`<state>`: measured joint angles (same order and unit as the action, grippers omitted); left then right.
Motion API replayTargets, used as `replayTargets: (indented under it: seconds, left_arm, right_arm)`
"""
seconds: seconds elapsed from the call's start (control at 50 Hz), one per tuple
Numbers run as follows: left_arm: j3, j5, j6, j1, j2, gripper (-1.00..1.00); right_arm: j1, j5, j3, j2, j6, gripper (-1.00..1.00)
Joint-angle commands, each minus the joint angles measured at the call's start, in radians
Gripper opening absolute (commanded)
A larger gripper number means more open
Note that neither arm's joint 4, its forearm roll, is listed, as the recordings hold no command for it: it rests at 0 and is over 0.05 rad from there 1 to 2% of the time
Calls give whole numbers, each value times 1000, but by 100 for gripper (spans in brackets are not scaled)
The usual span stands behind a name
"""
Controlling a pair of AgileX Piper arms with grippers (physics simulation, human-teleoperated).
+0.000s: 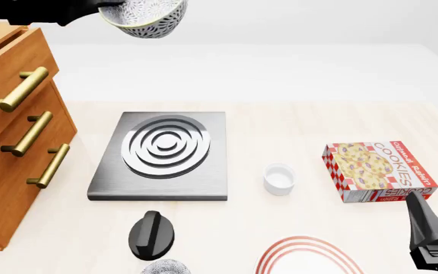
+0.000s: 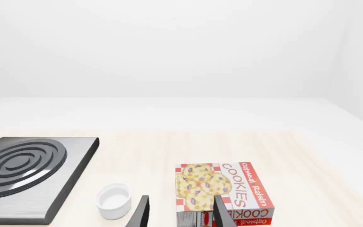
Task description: Pick the akita bowl on the wooden cabinet and place it on the plate.
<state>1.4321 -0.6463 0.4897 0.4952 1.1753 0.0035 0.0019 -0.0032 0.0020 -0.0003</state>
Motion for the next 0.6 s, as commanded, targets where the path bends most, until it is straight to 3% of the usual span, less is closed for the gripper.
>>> replayTargets:
  seconds: [0.02,0.6]
  left_arm:
    - [9,1,-6,39,5,-100]
    - [8,6,-7,131,30,-100]
  right_arm:
    - [0,0,0,0,0,100]
    - [0,0,0,0,0,100]
